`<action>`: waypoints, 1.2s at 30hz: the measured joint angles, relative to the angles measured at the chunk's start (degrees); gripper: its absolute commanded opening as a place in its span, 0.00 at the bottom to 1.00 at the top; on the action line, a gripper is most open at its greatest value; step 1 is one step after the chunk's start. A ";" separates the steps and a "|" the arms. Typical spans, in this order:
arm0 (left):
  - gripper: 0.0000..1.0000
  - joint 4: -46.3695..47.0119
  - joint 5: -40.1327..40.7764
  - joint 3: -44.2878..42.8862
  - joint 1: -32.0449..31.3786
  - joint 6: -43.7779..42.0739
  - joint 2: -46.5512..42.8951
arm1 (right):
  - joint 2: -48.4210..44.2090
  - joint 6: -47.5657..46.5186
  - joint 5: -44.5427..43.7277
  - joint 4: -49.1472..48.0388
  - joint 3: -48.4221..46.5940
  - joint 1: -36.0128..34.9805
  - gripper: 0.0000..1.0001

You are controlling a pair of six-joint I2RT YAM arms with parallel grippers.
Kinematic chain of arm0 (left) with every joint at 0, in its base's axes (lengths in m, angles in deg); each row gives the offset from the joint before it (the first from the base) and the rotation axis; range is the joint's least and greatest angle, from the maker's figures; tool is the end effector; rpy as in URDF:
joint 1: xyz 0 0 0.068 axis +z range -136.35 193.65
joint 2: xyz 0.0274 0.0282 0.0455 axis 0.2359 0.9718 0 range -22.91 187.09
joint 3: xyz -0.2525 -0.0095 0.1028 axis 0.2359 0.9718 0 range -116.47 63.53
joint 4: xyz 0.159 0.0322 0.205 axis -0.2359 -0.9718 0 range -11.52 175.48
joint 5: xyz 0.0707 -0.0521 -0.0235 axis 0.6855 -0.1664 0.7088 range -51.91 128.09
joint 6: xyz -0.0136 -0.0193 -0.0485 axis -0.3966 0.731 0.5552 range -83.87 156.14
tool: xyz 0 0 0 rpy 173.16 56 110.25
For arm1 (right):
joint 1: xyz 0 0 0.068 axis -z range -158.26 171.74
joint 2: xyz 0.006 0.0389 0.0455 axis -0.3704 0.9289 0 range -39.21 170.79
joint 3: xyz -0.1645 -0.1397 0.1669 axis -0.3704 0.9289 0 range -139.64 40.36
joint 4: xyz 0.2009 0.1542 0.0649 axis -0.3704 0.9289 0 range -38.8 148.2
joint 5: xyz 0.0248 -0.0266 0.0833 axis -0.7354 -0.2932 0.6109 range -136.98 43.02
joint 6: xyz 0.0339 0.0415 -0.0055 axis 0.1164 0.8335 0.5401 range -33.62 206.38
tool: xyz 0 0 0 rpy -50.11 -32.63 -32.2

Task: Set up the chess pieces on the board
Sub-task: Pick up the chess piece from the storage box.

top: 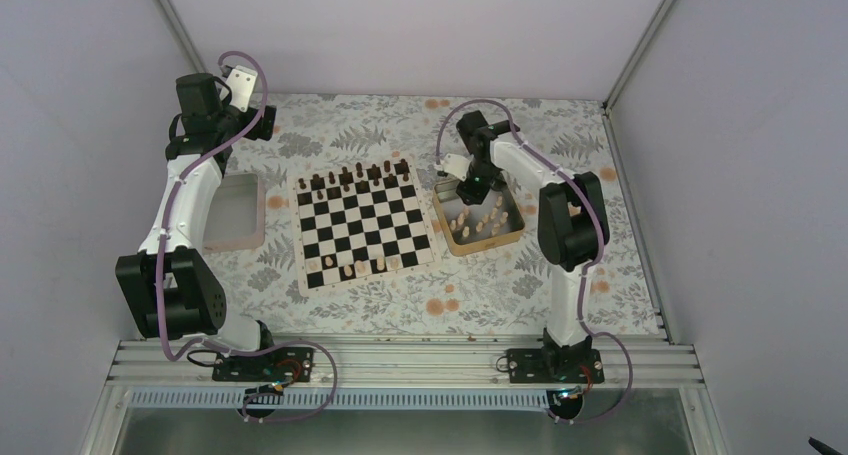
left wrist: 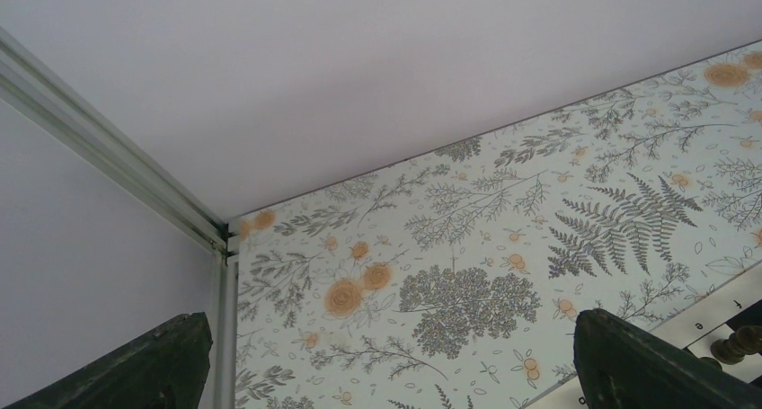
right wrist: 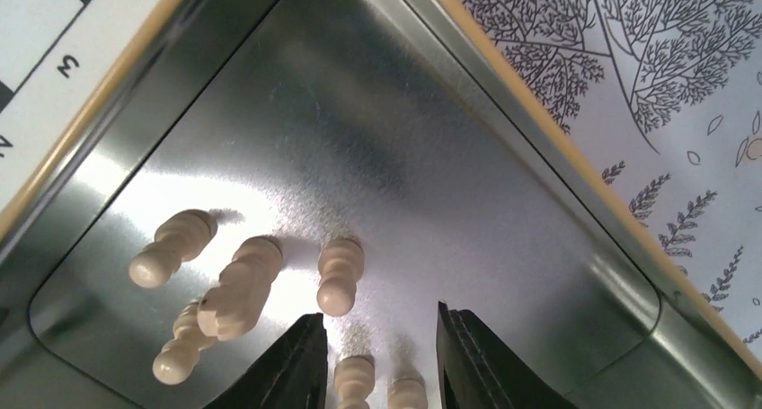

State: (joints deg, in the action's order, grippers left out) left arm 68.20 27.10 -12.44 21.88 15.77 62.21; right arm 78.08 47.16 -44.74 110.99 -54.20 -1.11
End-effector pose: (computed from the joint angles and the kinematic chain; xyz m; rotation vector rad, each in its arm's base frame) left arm 0.3439 0.0429 0.3482 0.3334 1.9975 0.1211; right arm 0.3721 0.1583 0.2002 -1.5535 2.5742 0.0302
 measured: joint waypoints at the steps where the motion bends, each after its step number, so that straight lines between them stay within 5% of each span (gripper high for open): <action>1: 1.00 -0.02 0.00 0.00 0.00 0.02 0.00 | 0.02 0.00 0.15 -0.31 0.02 0.00 0.34; 22: 1.00 -0.02 0.00 0.00 0.00 0.00 0.00 | 2.54 -0.11 2.21 -2.32 0.83 0.17 0.34; 31: 1.00 -0.02 0.00 0.00 0.00 0.00 0.00 | 3.43 -0.15 2.56 -1.44 1.36 0.50 0.22; 36: 1.00 -0.02 0.00 0.00 0.00 0.00 0.00 | 3.43 0.07 2.49 -0.61 1.33 0.50 0.08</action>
State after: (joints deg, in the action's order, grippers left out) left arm 68.18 27.10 -12.44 21.88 15.77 62.21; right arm 81.51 47.23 -42.25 110.38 -52.87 -0.61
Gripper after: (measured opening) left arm 0.999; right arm 0.129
